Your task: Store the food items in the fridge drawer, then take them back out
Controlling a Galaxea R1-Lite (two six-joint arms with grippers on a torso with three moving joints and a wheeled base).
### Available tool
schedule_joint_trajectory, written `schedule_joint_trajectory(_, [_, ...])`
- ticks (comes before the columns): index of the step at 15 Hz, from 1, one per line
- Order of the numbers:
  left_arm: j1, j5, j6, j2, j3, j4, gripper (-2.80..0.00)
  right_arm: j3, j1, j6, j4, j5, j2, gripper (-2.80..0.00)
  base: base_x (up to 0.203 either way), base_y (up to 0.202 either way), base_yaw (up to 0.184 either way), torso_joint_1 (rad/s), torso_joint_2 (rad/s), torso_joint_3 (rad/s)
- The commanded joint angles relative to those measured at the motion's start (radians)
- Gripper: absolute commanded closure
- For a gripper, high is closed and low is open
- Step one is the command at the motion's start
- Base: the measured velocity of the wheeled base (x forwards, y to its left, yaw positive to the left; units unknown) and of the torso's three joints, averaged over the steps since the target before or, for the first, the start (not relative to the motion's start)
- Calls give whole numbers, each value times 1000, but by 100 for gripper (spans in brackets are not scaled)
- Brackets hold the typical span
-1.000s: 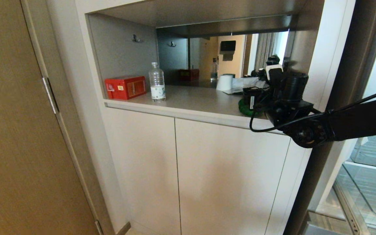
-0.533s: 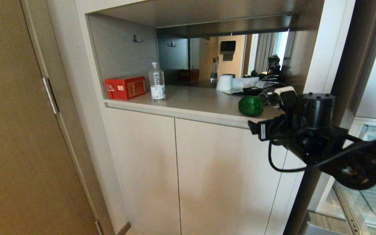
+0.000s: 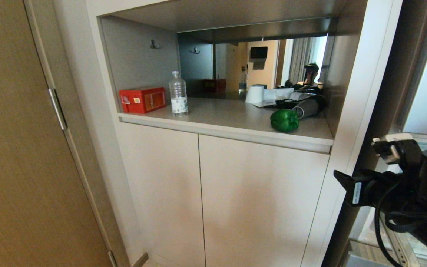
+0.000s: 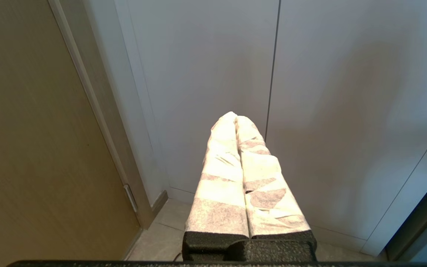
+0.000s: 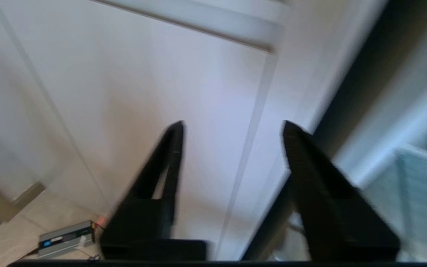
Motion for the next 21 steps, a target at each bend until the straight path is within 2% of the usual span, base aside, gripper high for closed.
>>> schedule_joint_trajectory(1, [0, 0, 0, -2, 0, 1, 0, 34, -26, 1, -6, 0, -53, 0, 0, 0, 0, 0, 0, 0])
schedule_joint_trajectory(3, [0, 0, 0, -2, 0, 1, 0, 58, -70, -5, -5, 8, -54, 0, 0, 0, 0, 0, 0, 0])
schedule_joint_trajectory(8, [0, 0, 0, -2, 0, 1, 0, 73, -76, -6, -5, 9, -60, 0, -2, 0, -35, 2, 0, 0])
schedule_joint_trajectory(19, [0, 0, 0, -2, 0, 1, 0, 79, -82, -9, -4, 9, -74, 0, -2, 8, -176, 1, 2, 2])
schedule_joint_trajectory(21, [0, 0, 0, -2, 0, 1, 0, 81, -83, -54, -2, 7, -67, 0, 0, 5, -150, 0, 0, 5])
